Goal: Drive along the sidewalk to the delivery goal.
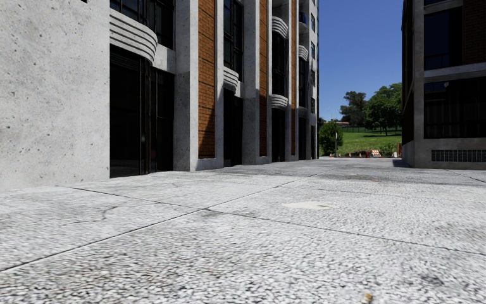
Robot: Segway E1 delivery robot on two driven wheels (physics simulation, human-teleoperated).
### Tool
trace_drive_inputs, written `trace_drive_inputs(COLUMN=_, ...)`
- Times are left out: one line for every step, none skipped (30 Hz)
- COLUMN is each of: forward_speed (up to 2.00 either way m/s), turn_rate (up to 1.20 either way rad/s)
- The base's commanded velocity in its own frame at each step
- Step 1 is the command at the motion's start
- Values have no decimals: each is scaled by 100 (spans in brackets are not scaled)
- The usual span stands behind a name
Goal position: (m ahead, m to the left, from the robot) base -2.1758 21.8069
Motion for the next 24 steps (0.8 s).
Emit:
trace_drive_inputs(forward_speed=0, turn_rate=0)
trace_drive_inputs(forward_speed=0, turn_rate=0)
trace_drive_inputs(forward_speed=0, turn_rate=0)
trace_drive_inputs(forward_speed=0, turn_rate=0)
trace_drive_inputs(forward_speed=0, turn_rate=0)
trace_drive_inputs(forward_speed=0, turn_rate=0)
trace_drive_inputs(forward_speed=0, turn_rate=0)
trace_drive_inputs(forward_speed=0, turn_rate=0)
trace_drive_inputs(forward_speed=0, turn_rate=0)
trace_drive_inputs(forward_speed=0, turn_rate=0)
trace_drive_inputs(forward_speed=0, turn_rate=0)
trace_drive_inputs(forward_speed=0, turn_rate=0)
trace_drive_inputs(forward_speed=0, turn_rate=0)
trace_drive_inputs(forward_speed=0, turn_rate=0)
trace_drive_inputs(forward_speed=0, turn_rate=0)
trace_drive_inputs(forward_speed=0, turn_rate=0)
trace_drive_inputs(forward_speed=0, turn_rate=0)
trace_drive_inputs(forward_speed=0, turn_rate=0)
trace_drive_inputs(forward_speed=0, turn_rate=0)
trace_drive_inputs(forward_speed=0, turn_rate=0)
trace_drive_inputs(forward_speed=0, turn_rate=0)
trace_drive_inputs(forward_speed=0, turn_rate=0)
trace_drive_inputs(forward_speed=0, turn_rate=0)
trace_drive_inputs(forward_speed=0, turn_rate=0)
